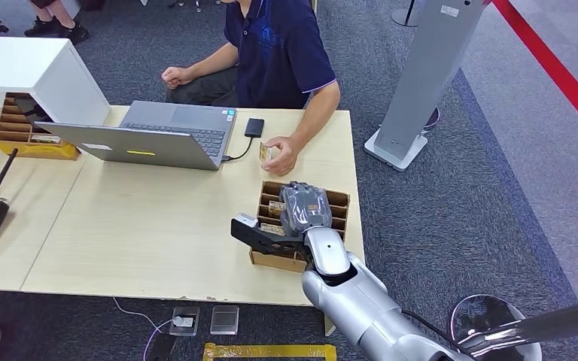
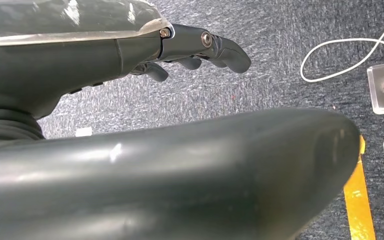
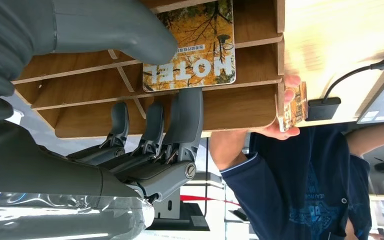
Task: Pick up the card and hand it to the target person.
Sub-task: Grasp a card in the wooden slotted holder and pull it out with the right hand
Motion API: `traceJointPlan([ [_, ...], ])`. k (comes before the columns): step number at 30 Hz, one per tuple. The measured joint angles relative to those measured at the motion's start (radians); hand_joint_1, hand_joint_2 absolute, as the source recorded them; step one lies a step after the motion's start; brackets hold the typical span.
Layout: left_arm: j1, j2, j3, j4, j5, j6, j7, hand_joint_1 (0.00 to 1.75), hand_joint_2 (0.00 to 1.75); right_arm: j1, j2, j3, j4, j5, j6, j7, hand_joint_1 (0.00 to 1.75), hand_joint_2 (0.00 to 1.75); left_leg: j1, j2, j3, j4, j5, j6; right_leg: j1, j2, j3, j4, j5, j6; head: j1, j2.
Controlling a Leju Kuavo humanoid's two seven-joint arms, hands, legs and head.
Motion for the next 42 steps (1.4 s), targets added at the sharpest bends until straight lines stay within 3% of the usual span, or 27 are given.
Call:
traceJointPlan([
  [7, 0.0, 0.0, 0.0, 0.0, 0.002, 0.001, 0.0, 0.0, 0.0, 0.0, 0.001, 0.0, -0.011, -0.007, 0.001, -0.006, 1.3, 1.75, 0.0, 0.0, 0.0, 0.0, 0.0, 0.0, 0.0, 0.0, 0.0, 0.0, 0.0, 0.0, 0.0, 0.0],
  [31, 0.001, 0.001, 0.001, 0.0, 0.004, 0.003, -0.011, 0.0, 0.0, 0.004, 0.006, -0.001, -0.023, -0.014, 0.003, -0.017, 1.51, 1.75, 0.0, 0.0, 0.0, 0.0, 0.0, 0.0, 0.0, 0.0, 0.0, 0.0, 0.0, 0.0, 0.0, 0.0],
  [42, 0.003, 0.001, 0.002, 0.0, 0.007, 0.003, -0.014, 0.0, 0.0, 0.004, -0.031, -0.023, -0.156, -0.019, 0.061, 0.0, 1.52, 1.75, 0.0, 0.0, 0.0, 0.0, 0.0, 0.0, 0.0, 0.0, 0.0, 0.0, 0.0, 0.0, 0.0, 0.0],
])
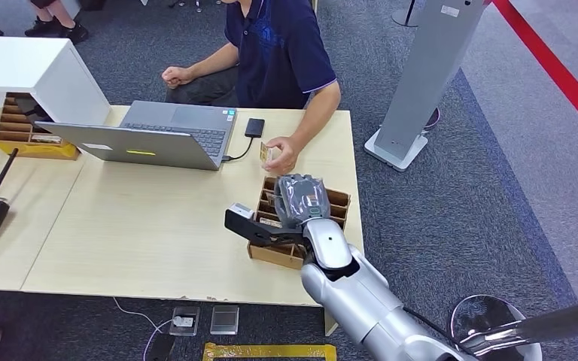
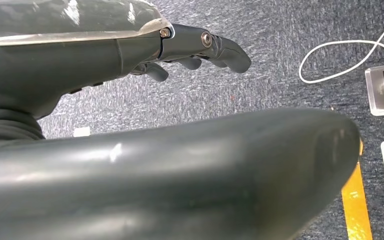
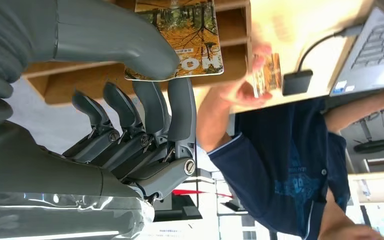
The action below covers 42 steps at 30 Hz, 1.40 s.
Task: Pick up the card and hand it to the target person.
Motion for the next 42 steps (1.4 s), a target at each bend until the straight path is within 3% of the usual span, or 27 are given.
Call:
traceJointPlan([
  [5, 0.001, 0.0, 0.0, 0.0, 0.001, 0.0, -0.001, 0.0, 0.0, 0.0, -0.032, -0.016, -0.098, -0.022, 0.047, 0.01, 1.54, 1.75, 0.0, 0.0, 0.0, 0.0, 0.0, 0.0, 0.0, 0.0, 0.0, 0.0, 0.0, 0.0, 0.0, 0.0],
  [11, 0.002, 0.001, 0.0, 0.0, 0.002, -0.001, -0.002, 0.0, 0.0, 0.0, -0.07, -0.033, -0.202, -0.051, 0.092, 0.02, 1.44, 1.75, 0.0, 0.0, 0.0, 0.0, 0.0, 0.0, 0.0, 0.0, 0.0, 0.0, 0.0, 0.0, 0.0, 0.0],
  [22, 0.002, 0.002, 0.0, 0.0, 0.002, -0.004, -0.015, 0.0, 0.0, 0.0, -0.12, -0.075, -0.338, -0.064, 0.092, 0.027, 1.4, 1.75, 0.0, 0.0, 0.0, 0.0, 0.0, 0.0, 0.0, 0.0, 0.0, 0.0, 0.0, 0.0, 0.0, 0.0],
  [27, 0.002, 0.002, 0.0, 0.0, -0.001, -0.007, -0.014, 0.0, 0.0, -0.031, -0.129, -0.103, -0.343, -0.046, 0.057, 0.034, 1.31, 1.75, 0.0, 0.0, 0.0, 0.0, 0.0, 0.0, 0.0, 0.0, 0.0, 0.0, 0.0, 0.0, 0.0, 0.0],
  [32, 0.002, 0.002, 0.0, 0.0, -0.007, -0.01, -0.01, 0.0, 0.0, -0.084, -0.129, -0.13, -0.32, -0.05, 0.01, 0.022, 1.36, 1.75, 0.0, 0.0, 0.0, 0.0, 0.0, 0.0, 0.0, 0.0, 0.0, 0.0, 0.0, 0.0, 0.0, 0.0],
  [42, 0.001, 0.002, 0.0, 0.0, -0.014, -0.008, 0.002, 0.0, 0.0, -0.21, -0.107, -0.158, -0.152, -0.083, -0.049, -0.025, 1.33, 1.75, 0.0, 0.0, 0.0, 0.0, 0.0, 0.0, 0.0, 0.0, 0.0, 0.0, 0.0, 0.0, 0.0, 0.0],
])
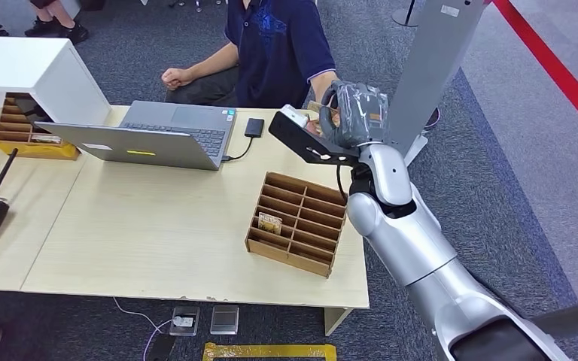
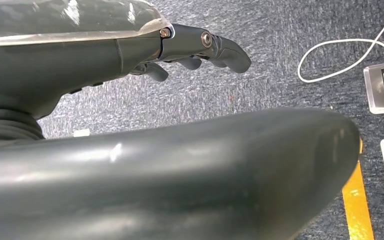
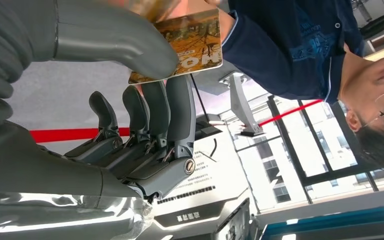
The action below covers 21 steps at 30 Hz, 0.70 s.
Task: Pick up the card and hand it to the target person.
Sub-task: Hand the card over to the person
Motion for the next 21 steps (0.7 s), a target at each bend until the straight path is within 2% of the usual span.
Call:
traceJointPlan([
  [10, -0.001, 0.003, 0.0, 0.0, -0.006, 0.013, 0.002, 0.0, 0.0, -0.092, 0.062, 0.001, 0.214, 0.017, -0.047, -0.024, 1.23, 1.75, 0.0, 0.0, 0.0, 0.0, 0.0, 0.0, 0.0, 0.0, 0.0, 0.0, 0.0, 0.0, 0.0, 0.0],
  [11, -0.001, 0.003, 0.0, 0.0, -0.006, 0.014, 0.002, 0.0, 0.0, -0.096, 0.067, 0.001, 0.228, 0.019, -0.046, -0.025, 1.16, 1.75, 0.0, 0.0, 0.0, 0.0, 0.0, 0.0, 0.0, 0.0, 0.0, 0.0, 0.0, 0.0, 0.0, 0.0],
  [12, -0.001, 0.003, 0.0, 0.0, -0.006, 0.016, 0.003, 0.0, 0.0, -0.098, 0.072, 0.001, 0.242, 0.02, -0.045, -0.026, 0.99, 1.75, 0.0, 0.0, 0.0, 0.0, 0.0, 0.0, 0.0, 0.0, 0.0, 0.0, 0.0, 0.0, 0.0, 0.0],
  [13, -0.001, 0.004, 0.0, 0.0, -0.006, 0.018, 0.004, 0.0, 0.0, -0.099, 0.076, 0.001, 0.254, 0.021, -0.043, -0.027, 0.8, 1.75, 0.0, 0.0, 0.0, 0.0, 0.0, 0.0, 0.0, 0.0, 0.0, 0.0, 0.0, 0.0, 0.0, 0.0],
  [15, -0.001, 0.005, 0.0, 0.0, -0.006, 0.021, 0.005, 0.0, 0.0, -0.1, 0.086, 0.002, 0.275, 0.023, -0.04, -0.028, 0.25, 1.75, 0.0, 0.0, 0.0, 0.0, 0.0, 0.0, 0.0, 0.0, 0.0, 0.0, 0.0, 0.0, 0.0, 0.0],
  [16, -0.001, 0.005, 0.0, 0.0, -0.006, 0.022, 0.006, 0.0, 0.0, -0.1, 0.091, 0.002, 0.284, 0.024, -0.037, -0.029, 0.11, 1.75, 0.0, 0.0, 0.0, 0.0, 0.0, 0.0, 0.0, 0.0, 0.0, 0.0, 0.0, 0.0, 0.0, 0.0],
  [17, -0.001, 0.006, 0.0, 0.0, -0.006, 0.023, 0.006, 0.0, 0.0, -0.1, 0.095, 0.002, 0.293, 0.024, -0.034, -0.031, 0.0, 1.75, 0.0, 0.0, 0.0, 0.0, 0.0, 0.0, 0.0, 0.0, 0.0, 0.0, 0.0, 0.0, 0.0, 0.0],
  [21, -0.002, 0.01, 0.0, 0.0, -0.006, 0.028, 0.006, 0.0, 0.0, -0.1, 0.112, 0.003, 0.325, 0.025, -0.028, -0.043, 0.0, 1.75, 0.0, 0.0, 0.0, 0.0, 0.0, 0.0, 0.0, 0.0, 0.0, 0.0, 0.0, 0.0, 0.0, 0.0],
])
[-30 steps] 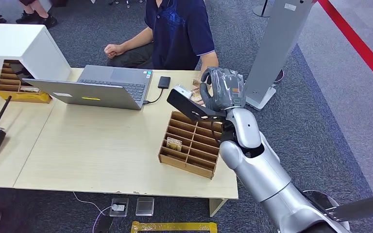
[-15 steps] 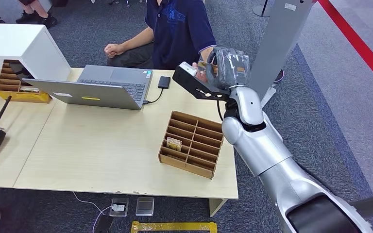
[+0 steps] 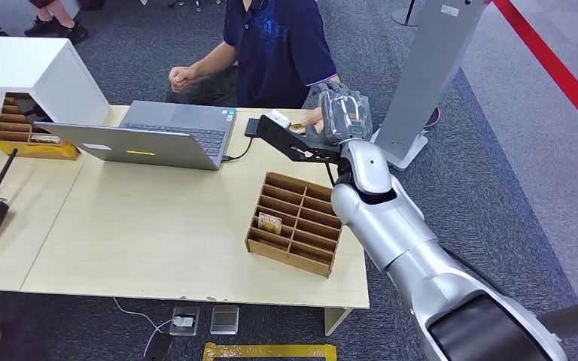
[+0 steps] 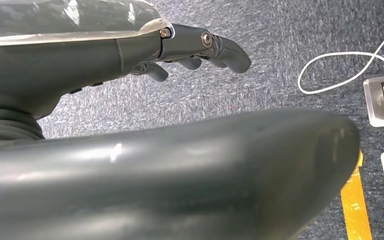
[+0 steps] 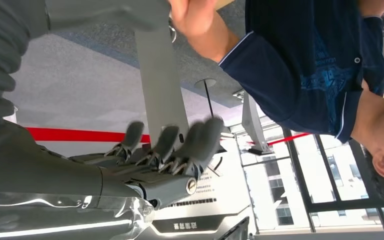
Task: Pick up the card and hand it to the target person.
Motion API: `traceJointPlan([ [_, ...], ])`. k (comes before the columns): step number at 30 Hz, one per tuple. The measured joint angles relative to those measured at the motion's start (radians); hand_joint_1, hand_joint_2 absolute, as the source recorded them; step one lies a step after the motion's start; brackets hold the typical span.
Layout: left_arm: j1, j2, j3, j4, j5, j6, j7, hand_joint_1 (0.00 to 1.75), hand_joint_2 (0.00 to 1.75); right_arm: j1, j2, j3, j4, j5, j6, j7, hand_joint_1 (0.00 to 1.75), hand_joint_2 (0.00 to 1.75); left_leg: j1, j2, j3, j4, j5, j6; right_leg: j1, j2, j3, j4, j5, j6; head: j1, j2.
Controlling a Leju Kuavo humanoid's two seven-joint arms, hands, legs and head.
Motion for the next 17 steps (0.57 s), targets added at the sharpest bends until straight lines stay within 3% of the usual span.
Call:
traceJointPlan([
  [5, 0.0, 0.003, 0.0, 0.0, 0.0, 0.003, 0.001, 0.0, 0.0, 0.001, 0.016, 0.001, 0.027, -0.016, -0.022, -0.023, 0.0, 1.75, 0.0, 0.0, 0.0, 0.0, 0.0, 0.0, 0.0, 0.0, 0.0, 0.0, 0.0, 0.0, 0.0, 0.0],
  [11, 0.0, 0.004, 0.0, 0.0, 0.001, 0.012, 0.011, 0.0, 0.0, 0.008, 0.019, -0.002, 0.038, -0.038, -0.153, -0.077, 0.0, 1.75, 0.0, 0.0, 0.0, 0.0, 0.0, 0.0, 0.0, 0.0, 0.0, 0.0, 0.0, 0.0, 0.0, 0.0],
  [17, 0.0, 0.004, 0.0, 0.0, 0.002, 0.014, 0.012, 0.0, 0.0, 0.068, 0.016, -0.022, -0.008, -0.171, -0.322, -0.233, 0.0, 1.75, 0.0, 0.0, 0.0, 0.0, 0.0, 0.0, 0.0, 0.0, 0.0, 0.0, 0.0, 0.0, 0.0, 0.0],
])
